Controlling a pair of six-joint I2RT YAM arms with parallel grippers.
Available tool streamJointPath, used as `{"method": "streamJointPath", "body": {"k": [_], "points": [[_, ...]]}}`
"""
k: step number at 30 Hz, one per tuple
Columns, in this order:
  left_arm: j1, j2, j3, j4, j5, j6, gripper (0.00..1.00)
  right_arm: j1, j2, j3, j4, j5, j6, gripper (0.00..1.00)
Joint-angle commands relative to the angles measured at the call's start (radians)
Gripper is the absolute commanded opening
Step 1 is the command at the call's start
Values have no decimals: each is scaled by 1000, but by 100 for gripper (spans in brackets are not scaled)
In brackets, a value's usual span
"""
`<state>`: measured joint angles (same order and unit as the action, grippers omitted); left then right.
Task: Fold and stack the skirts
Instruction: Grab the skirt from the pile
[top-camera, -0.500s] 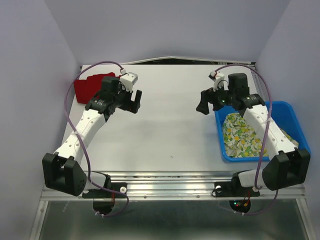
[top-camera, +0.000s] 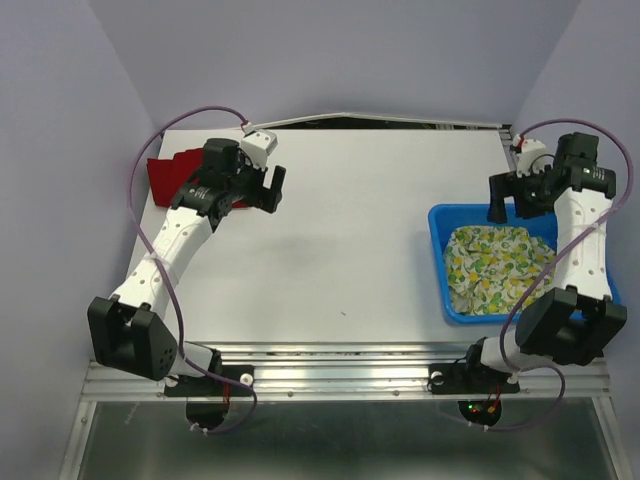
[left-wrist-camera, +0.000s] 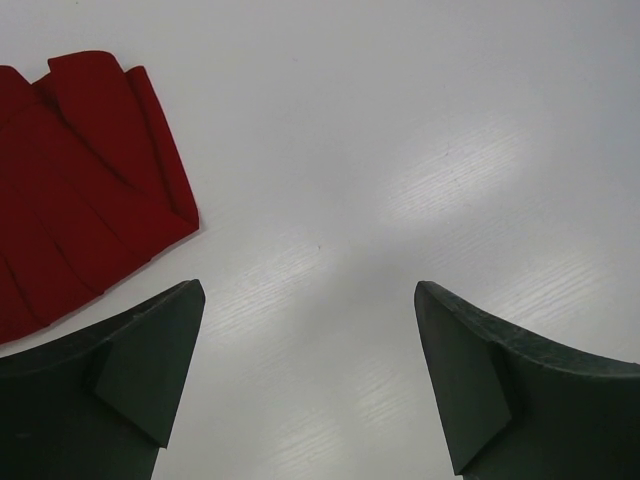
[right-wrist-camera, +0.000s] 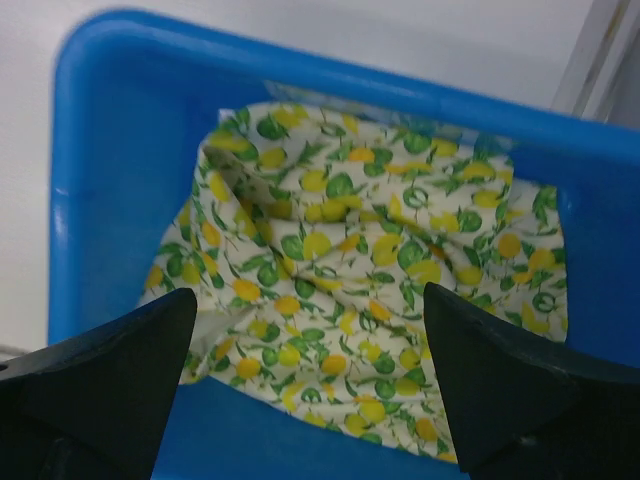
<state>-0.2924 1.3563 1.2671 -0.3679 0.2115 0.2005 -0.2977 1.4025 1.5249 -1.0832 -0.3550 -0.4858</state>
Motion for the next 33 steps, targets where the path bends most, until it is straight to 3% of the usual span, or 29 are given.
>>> {"method": "streamJointPath", "body": {"k": [1, 10, 15, 18, 20, 21, 24, 25, 26, 27, 33], "points": [[15, 12, 23, 18, 49, -7, 99, -81, 96, -21, -227, 53, -152, 100], [39, 7, -26, 7, 72, -19, 99, -71, 159, -262, -173, -114, -152, 100], [45, -2, -55, 0, 71, -18, 99, -9, 187, -437, -17, -108, -74, 100], [48, -2, -58, -8, 72, -18, 99, 5, 213, -450, 55, -81, -33, 99], [50, 1, -61, -6, 74, -21, 98, 5, 230, -437, 80, -90, -17, 88], [50, 3, -60, -6, 74, -23, 99, 5, 236, -419, 78, -91, -16, 70], [50, 12, -49, -8, 78, -27, 99, 5, 256, -376, 42, -91, -23, 37], [50, 15, -45, -9, 80, -27, 99, 5, 253, -340, 29, -93, -25, 16], [50, 21, -35, -11, 83, -27, 99, 5, 230, -318, 10, -91, -20, 5], [52, 24, -28, -12, 83, -27, 99, 5, 214, -292, 3, -88, -8, 1], [59, 53, 27, -28, 111, -30, 99, 5, 112, 116, -50, -96, 75, 1]]}}
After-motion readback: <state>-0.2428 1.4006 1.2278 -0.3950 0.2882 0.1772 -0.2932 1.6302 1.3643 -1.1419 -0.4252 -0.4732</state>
